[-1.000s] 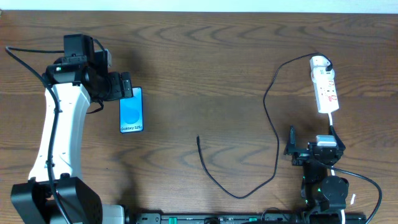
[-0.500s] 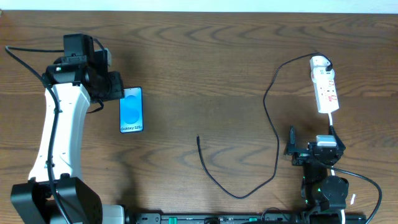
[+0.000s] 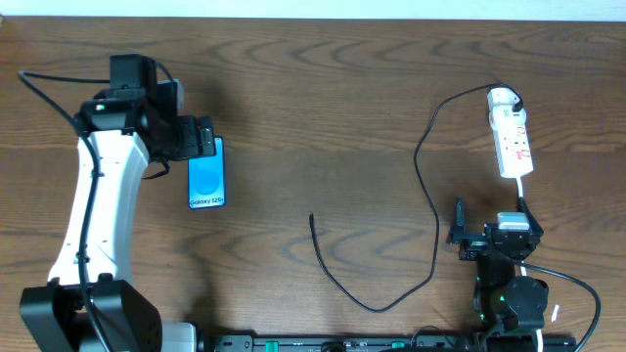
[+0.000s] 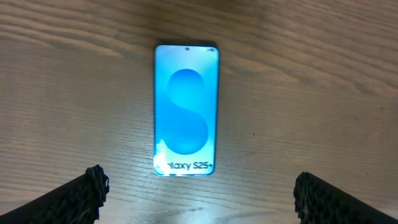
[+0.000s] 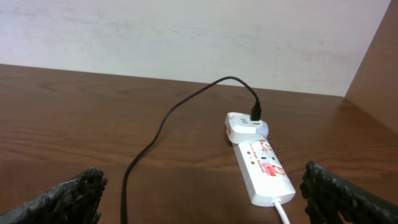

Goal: Plug charger to phone and switch on socket
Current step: 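Lower the left gripper down onto the phone's bottom edge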

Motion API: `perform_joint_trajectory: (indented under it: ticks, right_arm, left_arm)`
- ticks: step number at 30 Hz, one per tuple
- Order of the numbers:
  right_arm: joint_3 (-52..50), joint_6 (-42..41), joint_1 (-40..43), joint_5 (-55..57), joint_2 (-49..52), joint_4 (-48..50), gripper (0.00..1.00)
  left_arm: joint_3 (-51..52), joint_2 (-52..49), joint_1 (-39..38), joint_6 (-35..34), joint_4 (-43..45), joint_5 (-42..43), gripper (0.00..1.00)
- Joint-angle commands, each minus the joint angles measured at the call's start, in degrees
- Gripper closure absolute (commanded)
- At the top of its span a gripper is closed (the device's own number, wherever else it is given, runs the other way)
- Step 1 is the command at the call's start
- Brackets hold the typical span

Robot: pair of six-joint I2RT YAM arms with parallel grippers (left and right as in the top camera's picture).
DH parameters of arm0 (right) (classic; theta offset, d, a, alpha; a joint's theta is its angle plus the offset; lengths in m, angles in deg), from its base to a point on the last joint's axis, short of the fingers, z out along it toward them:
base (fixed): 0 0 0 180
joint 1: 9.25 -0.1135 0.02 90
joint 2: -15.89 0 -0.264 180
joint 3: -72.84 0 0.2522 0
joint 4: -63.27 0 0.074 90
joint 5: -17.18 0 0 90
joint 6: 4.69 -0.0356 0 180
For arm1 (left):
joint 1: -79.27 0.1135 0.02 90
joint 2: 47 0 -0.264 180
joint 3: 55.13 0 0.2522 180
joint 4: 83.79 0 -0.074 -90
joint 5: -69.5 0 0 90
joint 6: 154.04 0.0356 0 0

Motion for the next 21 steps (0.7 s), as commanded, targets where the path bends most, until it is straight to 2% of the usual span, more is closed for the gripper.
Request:
perform_joint_trajectory:
  ticks: [1,4,21]
  right_arm:
    - [-0.1,0.8,-0.6,-0.2,-0.3,-0.2,0.01]
    - [-0.1,0.8,-0.6,-0.2,-0.3,-0.2,0.01]
    - [-0.1,0.8,-0.6,-0.2,-0.3,-0.2,0.01]
  left_arm:
    - [-1.5,-0.3,-2.4,-0.2,-0.2,-4.3,0.02]
    - [-1.5,-0.8,-3.4,-1.1,-0.2,-8.3,0.02]
    - [-1.5,-11.3,-3.4,-1.2,-0.1,-5.7,0.02]
